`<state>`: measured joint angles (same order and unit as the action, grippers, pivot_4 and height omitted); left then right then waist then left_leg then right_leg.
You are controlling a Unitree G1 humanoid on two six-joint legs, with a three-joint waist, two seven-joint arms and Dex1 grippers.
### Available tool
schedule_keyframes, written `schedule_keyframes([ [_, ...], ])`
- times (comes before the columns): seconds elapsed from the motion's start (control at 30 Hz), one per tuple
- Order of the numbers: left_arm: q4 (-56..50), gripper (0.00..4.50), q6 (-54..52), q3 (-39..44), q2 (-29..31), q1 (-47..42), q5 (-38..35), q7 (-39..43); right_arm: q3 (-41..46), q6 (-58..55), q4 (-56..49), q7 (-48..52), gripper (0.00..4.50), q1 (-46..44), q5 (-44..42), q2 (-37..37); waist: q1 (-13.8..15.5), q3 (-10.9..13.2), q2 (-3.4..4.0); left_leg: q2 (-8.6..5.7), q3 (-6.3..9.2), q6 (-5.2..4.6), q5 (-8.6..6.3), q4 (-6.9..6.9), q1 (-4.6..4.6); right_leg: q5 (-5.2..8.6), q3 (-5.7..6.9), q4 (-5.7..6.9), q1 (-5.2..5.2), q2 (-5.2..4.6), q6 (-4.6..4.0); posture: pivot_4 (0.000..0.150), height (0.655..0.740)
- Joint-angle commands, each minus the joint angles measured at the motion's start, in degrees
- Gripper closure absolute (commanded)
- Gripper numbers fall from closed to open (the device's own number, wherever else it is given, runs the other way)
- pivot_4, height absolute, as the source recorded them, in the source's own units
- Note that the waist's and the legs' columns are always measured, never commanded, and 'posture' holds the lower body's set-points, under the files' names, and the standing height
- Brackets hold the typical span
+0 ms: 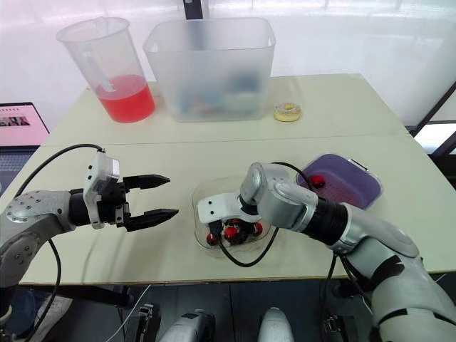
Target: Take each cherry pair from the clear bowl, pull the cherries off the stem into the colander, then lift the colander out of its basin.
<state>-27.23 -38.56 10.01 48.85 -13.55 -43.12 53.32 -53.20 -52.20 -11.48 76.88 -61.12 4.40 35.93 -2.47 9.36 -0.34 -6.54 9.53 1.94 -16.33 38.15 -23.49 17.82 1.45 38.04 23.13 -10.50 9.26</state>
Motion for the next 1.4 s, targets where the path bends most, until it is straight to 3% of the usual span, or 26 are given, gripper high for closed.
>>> schedule_keyframes([
  [0.03, -1.1, 0.00, 0.2, 1.9, 0.9, -0.1, -0.5, 0.1, 1.7, 0.6, -0.7, -0.3, 1.62, -0.3, 0.6, 0.0, 0.0, 0.0, 0.00, 0.00, 0.00, 0.00, 0.00, 0.00, 0.00, 0.00, 0.00, 0.00, 0.00, 0.00, 0.00, 0.150, 0.7400],
  [0.1, -0.8, 0.00, 0.5, 1.8, 0.9, -0.2, -0.4, 0.3, 1.8, 0.5, -0.7, -0.4, 1.87, -0.3, 0.6, 0.0, 0.0, 0.0, 0.00, 0.00, 0.00, 0.00, 0.00, 0.00, 0.00, 0.00, 0.00, 0.00, 0.00, 0.01, 0.00, 0.150, 0.7400],
  [0.27, 0.4, 0.00, 1.2, 1.4, 0.7, -0.6, 0.3, 1.0, 2.3, 0.5, -0.8, -1.4, 3.69, -0.2, 0.6, -0.3, 0.0, 0.0, 0.00, 0.01, 0.00, 0.00, 0.00, 0.00, 0.00, 0.00, 0.00, 0.00, 0.01, 0.01, 0.00, 0.150, 0.7400],
  [0.33, 0.7, 0.00, 1.4, 1.3, 0.7, -0.6, 0.5, 1.2, 2.5, 0.6, -1.0, -1.5, 4.00, -0.2, 0.5, -0.3, 0.0, 0.0, 0.00, 0.00, 0.00, 0.00, 0.00, 0.00, 0.00, 0.00, 0.00, 0.00, 0.00, 0.01, 0.00, 0.150, 0.7400],
  [0.47, 1.4, 0.00, 1.7, 1.7, 0.8, -0.6, 0.5, 1.9, 4.4, 0.6, -2.2, -0.8, 4.00, -1.3, -0.8, 0.1, 0.0, 0.0, 0.00, 0.00, 0.00, 0.00, 0.00, 0.00, 0.00, 0.00, 0.00, 0.00, 0.01, 0.01, 0.00, 0.150, 0.7400],
  [0.63, 2.5, 0.00, 1.2, 3.3, 0.1, -1.2, -0.9, 1.2, 13.4, 6.4, -3.2, 1.7, 4.00, -2.0, -6.0, 0.9, 0.0, 0.0, 0.00, 0.01, 0.00, 0.00, 0.00, -0.01, 0.00, 0.00, 0.00, 0.00, 0.01, 0.01, 0.00, 0.150, 0.7400],
  [0.73, 4.0, 0.00, -1.5, 5.1, -0.7, -3.0, -4.0, -0.8, 20.4, 12.6, -3.7, 2.8, 4.00, -1.3, -9.0, 2.8, 0.1, 0.0, 0.00, 0.00, 0.01, 0.00, 0.00, 0.00, 0.00, 0.00, 0.01, 0.00, -0.01, 0.00, 0.00, 0.150, 0.7400],
  [1.0, 7.9, 0.00, -8.1, 8.8, -3.3, -10.7, -13.4, -6.9, 33.4, 9.3, -3.7, -2.6, 4.00, 2.2, -14.2, 4.5, 0.0, 0.0, -0.03, 0.00, 0.02, 0.00, 0.00, 0.02, 0.00, 0.00, 0.03, 0.02, -0.05, 0.00, 0.00, 0.150, 0.7400],
  [1.27, 19.1, 0.00, -12.4, 7.9, -7.7, -25.0, -15.5, -13.5, 39.7, 29.4, 0.0, -19.1, 4.00, 7.7, -8.7, -2.0, -0.1, 0.0, -0.04, 0.00, -0.02, 0.00, 0.00, 0.04, 0.00, 0.00, 0.04, 0.10, -0.04, 0.00, 0.00, 0.150, 0.7400],
  [1.4, 24.7, 0.00, -18.8, 8.3, -9.6, -30.6, -19.4, -16.4, 38.2, 47.7, 1.6, -26.1, 4.00, 9.0, 0.6, -1.3, -0.1, 0.0, -0.05, -0.02, 0.00, 0.00, 0.00, 0.05, 0.00, 0.00, 0.04, 0.15, -0.04, 0.00, 0.01, 0.150, 0.7400],
])
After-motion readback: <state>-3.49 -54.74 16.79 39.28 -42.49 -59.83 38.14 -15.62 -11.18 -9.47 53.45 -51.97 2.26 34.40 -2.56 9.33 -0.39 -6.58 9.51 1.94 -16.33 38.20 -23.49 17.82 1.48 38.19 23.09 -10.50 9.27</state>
